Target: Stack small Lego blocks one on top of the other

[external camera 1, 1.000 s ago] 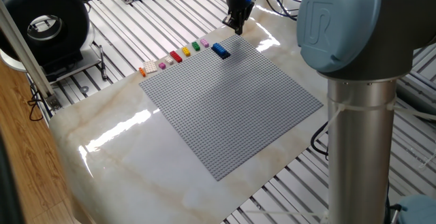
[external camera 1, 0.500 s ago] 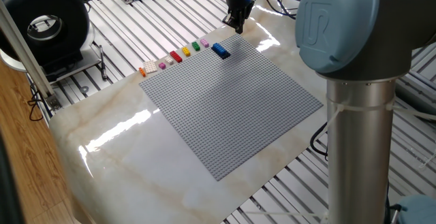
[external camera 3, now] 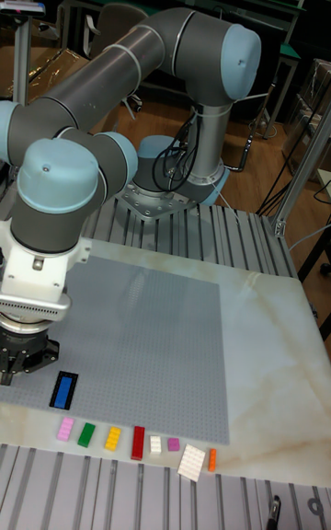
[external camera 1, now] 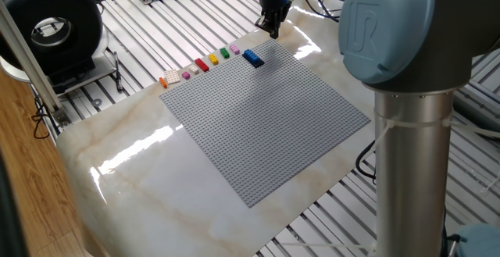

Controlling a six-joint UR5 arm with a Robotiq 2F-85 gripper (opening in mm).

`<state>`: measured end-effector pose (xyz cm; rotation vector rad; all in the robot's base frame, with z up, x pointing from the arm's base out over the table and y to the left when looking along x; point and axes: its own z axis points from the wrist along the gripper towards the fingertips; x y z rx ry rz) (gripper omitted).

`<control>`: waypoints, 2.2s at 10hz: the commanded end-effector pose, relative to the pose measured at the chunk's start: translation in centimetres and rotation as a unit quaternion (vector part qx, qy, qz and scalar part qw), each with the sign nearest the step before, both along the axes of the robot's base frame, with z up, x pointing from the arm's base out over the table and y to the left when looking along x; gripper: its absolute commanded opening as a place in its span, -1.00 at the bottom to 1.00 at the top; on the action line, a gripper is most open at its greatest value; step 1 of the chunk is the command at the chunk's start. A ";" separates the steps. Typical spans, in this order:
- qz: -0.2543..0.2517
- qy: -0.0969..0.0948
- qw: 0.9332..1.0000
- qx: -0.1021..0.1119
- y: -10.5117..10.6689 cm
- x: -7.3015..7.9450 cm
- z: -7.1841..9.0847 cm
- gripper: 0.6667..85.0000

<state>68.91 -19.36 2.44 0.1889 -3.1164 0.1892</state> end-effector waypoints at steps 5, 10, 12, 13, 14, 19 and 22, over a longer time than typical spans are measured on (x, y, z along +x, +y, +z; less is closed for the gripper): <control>-0.015 -0.014 1.000 0.016 0.8 0.7 0.2 -0.98; -0.020 -0.052 0.998 0.026 1.5 2.2 1.8 -0.75; -0.022 -0.062 0.996 0.056 4.3 3.4 2.3 -0.58; -0.028 -0.057 0.997 0.054 4.9 3.5 2.5 -0.57; -0.030 -0.053 0.997 0.047 5.3 2.9 2.6 -0.61; 0.009 -0.081 0.997 0.017 2.9 1.8 2.3 -0.99; 0.019 -0.072 0.997 0.013 0.4 1.1 1.8 -0.99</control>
